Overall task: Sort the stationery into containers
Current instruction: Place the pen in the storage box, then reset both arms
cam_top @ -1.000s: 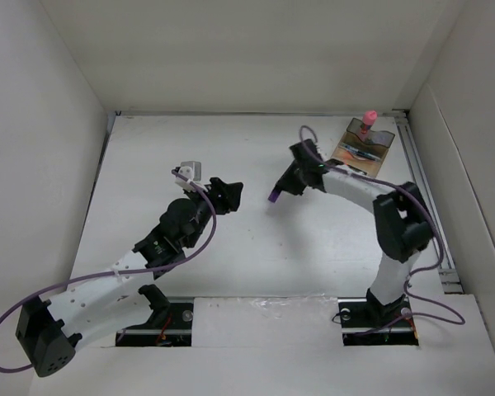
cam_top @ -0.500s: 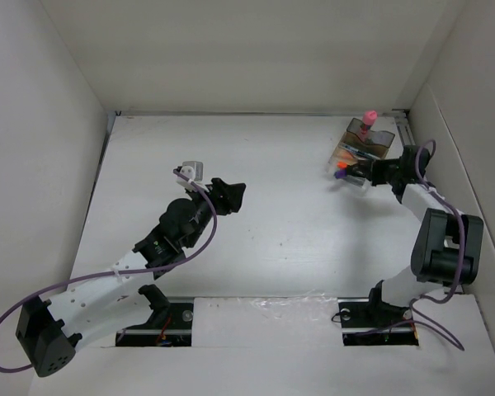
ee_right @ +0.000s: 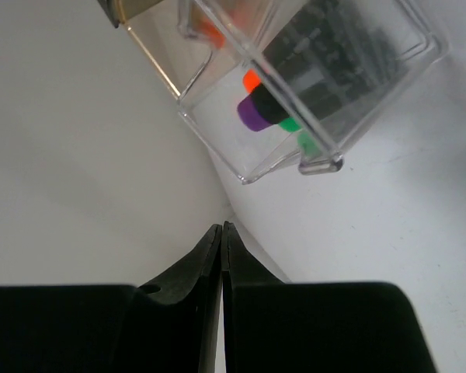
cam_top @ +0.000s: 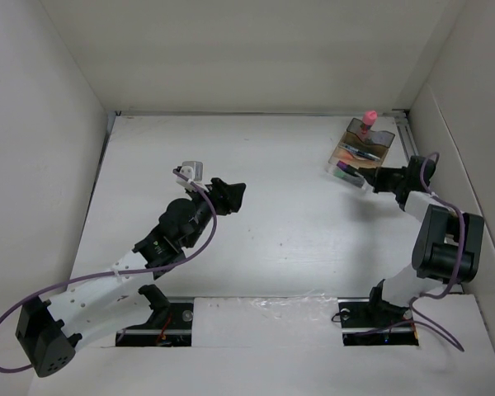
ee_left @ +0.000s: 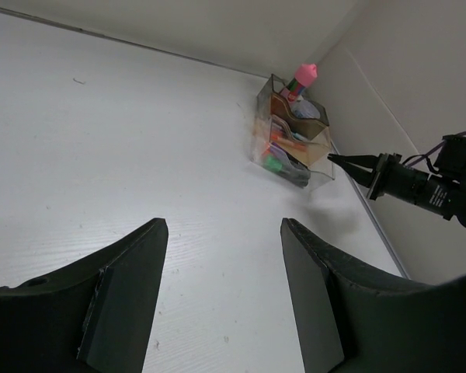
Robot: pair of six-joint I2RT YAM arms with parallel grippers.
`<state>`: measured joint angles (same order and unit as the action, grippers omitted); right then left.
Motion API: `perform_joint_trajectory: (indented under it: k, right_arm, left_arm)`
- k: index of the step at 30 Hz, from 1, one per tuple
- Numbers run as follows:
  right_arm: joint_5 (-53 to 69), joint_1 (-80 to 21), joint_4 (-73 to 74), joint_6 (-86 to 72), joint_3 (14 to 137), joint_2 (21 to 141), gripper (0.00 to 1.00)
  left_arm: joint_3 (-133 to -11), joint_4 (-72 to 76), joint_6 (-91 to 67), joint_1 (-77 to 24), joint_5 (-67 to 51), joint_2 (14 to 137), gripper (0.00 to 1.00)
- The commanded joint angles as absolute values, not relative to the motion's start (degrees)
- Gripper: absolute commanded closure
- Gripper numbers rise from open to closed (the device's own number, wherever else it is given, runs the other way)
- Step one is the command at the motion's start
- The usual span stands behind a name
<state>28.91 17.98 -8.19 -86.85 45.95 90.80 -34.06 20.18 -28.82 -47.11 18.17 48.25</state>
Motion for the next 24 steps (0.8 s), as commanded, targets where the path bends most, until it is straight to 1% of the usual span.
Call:
perform_joint_trajectory:
  k: [1,3,5,6,10,11,13,14,15,16,17,18,19,24]
  right_arm:
    - [30.32,18.02,-12.39,-86.67,46.05,86.49,0.92]
    - [29.71,18.02,-12.39,-85.44,45.53,83.68,0.92]
    - [29.0,16.63,-12.39,-83.94,46.31,81.92,0.88]
    - [29.0,15.92,-11.35,-81.85,46.93,80.52,0.88]
    - [25.32,11.26,-5.98,-76.48,51.58,76.91,0.81]
    - [24.09,10.12,-5.19,-75.51,52.55,76.03,0.77]
    - [22.68,6.34,-2.12,-71.66,55.97,73.23,0.72]
    - [21.98,4.76,-1.59,-70.15,56.94,72.17,0.64]
    - [20.15,2.92,-1.58,-68.57,57.82,71.2,0.59]
    - [19.34,-1.19,-1.06,-66.81,59.49,69.63,0.52]
    - [18.2,-5.49,0.25,-63.14,60.89,68.91,0.33]
    - [18.19,-5.54,0.26,-61.28,60.91,68.91,0.08]
    - [17.67,-9.63,1.13,-59.35,61.52,68.91,0.0]
    - [10.65,-21.16,2.37,-50.82,58.98,71.62,0.0]
  left_arm:
    - [-33.22,23.2,-29.27,-46.85,17.84,48.08,0.44]
    - [-33.22,23.2,-29.27,-46.85,17.84,48.08,0.44]
    - [-33.74,23.2,-29.27,-46.85,17.84,48.69,0.44]
    - [-33.75,23.2,-29.27,-46.85,17.32,48.69,0.44]
    - [-33.75,23.2,-29.27,-46.85,17.31,50.53,0.44]
    - [-34.27,23.2,-29.27,-46.85,17.31,50.54,0.44]
    - [-34.28,23.2,-29.27,-46.85,17.31,51.06,0.44]
    - [-34.28,23.2,-29.27,-46.85,17.31,51.59,0.42]
    - [-34.28,23.2,-29.27,-46.85,18.1,51.59,0.42]
    - [-34.28,22.68,-29.27,-46.85,18.11,51.59,0.42]
    - [-34.28,22.15,-29.27,-46.85,18.98,51.59,0.41]
    - [-34.28,22.15,-29.27,-46.85,19.59,51.59,0.41]
    - [-34.28,22.15,-29.27,-46.85,19.6,51.59,0.4]
    - [-34.8,21.53,-29.27,-46.85,22.84,52.64,0.33]
